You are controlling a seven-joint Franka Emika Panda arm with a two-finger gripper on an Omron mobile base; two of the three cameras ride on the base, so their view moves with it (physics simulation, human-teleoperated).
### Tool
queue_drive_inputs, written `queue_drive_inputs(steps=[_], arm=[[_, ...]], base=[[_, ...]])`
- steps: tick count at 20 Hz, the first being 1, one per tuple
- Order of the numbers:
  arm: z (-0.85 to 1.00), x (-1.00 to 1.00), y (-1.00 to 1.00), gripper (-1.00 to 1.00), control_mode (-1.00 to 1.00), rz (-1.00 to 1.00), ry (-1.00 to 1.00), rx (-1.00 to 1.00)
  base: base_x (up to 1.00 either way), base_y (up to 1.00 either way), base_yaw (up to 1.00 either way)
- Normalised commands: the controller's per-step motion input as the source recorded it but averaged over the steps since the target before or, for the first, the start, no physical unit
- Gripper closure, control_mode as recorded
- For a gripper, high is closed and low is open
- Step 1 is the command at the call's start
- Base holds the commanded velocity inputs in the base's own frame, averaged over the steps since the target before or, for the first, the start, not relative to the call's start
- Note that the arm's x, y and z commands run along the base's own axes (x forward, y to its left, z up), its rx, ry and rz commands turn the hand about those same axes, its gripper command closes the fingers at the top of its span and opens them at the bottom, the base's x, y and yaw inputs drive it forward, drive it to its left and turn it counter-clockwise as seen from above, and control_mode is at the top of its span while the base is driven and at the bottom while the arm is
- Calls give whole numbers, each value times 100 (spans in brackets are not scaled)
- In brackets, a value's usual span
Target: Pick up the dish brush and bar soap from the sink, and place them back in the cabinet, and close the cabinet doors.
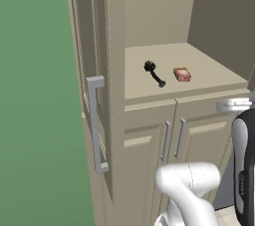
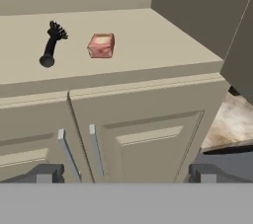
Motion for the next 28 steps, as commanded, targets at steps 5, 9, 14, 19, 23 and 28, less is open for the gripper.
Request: queue_drive_inputs(steps=[5,9,14,19,23,28], arm=[[18,-23,-17,-100,-100,2,0,0],[6,-15,-11,-100,-100,2,0,0],[5,-21,-13,-100,-100,2,0,0],[5,-13,-10,-100,-100,3,0,0],[7,-12,-14,-100,-100,4,0,0],[11,-10,-12,-100,-100,4,0,0]], base=[[0,0,0],[0,0,0],[0,0,0],[0,0,0],[0,0,0],[0,0,0]])
